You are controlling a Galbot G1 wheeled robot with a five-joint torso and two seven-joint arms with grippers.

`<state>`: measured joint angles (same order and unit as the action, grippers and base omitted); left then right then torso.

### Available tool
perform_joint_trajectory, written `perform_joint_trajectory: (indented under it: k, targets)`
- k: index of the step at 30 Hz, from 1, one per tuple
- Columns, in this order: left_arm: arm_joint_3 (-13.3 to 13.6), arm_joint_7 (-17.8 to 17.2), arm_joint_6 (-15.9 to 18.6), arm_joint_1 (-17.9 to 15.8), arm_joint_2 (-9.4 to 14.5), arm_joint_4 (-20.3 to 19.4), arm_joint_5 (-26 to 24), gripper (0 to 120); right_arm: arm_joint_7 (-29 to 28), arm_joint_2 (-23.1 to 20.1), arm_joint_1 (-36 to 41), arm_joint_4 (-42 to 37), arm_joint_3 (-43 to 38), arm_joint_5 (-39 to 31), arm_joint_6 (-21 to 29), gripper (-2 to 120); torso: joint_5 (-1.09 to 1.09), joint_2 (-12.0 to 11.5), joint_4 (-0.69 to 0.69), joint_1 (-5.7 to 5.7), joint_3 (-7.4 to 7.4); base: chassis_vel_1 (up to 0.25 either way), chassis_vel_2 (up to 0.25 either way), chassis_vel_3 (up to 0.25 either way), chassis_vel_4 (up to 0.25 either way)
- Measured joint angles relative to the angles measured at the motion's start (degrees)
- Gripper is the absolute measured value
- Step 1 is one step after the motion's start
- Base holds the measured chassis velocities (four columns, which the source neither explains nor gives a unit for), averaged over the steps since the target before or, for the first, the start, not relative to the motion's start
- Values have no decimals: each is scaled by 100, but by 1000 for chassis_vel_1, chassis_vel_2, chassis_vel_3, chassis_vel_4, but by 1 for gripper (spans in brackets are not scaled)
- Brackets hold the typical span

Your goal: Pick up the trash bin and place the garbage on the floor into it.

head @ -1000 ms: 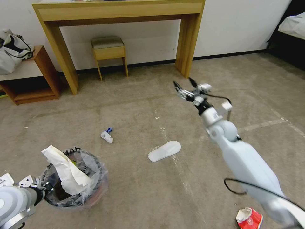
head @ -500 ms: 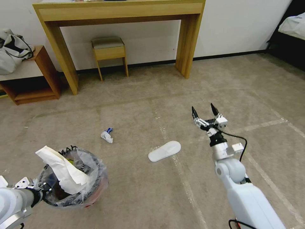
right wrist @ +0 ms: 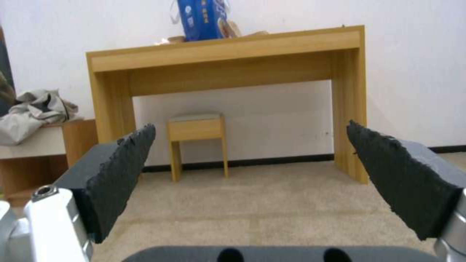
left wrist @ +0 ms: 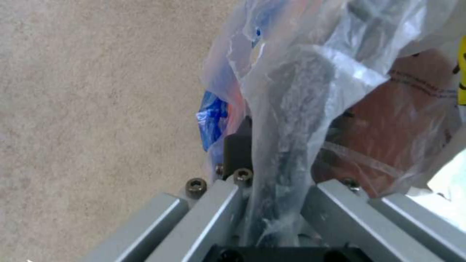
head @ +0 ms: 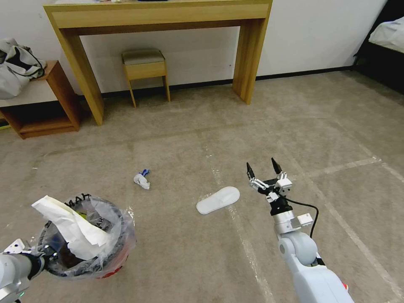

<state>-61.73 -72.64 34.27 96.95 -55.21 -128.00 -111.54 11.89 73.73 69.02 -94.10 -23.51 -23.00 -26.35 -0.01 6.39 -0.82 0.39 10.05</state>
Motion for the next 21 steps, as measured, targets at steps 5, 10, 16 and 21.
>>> perform_joint_trajectory:
  k: [5, 10, 16, 21]
  targets:
    - [4, 0, -23, -27, -1, 3, -11, 0, 41, 18, -12, 89, 12, 45, -63, 100, 0, 0, 0, 0, 0, -35, 46, 23, -46]
    - [7, -11, -39, -44, 2, 22, -22, 0, 41, 33, -43, 160, 23, 107, -133, 100, 1, 0, 0, 1, 1, -115, 112, 124, -124]
    - [21, -29, -43, -53, -25, 60, 9, 0, 39, 56, -73, 227, 26, 137, -156, 100, 1, -1, 0, 1, 2, -136, 142, 134, -129]
    - [64, -2, -55, -100, -28, 80, 29, 0, 40, 76, -106, 276, 46, 143, -160, 100, 1, -1, 0, 1, 1, -108, 110, 104, -100]
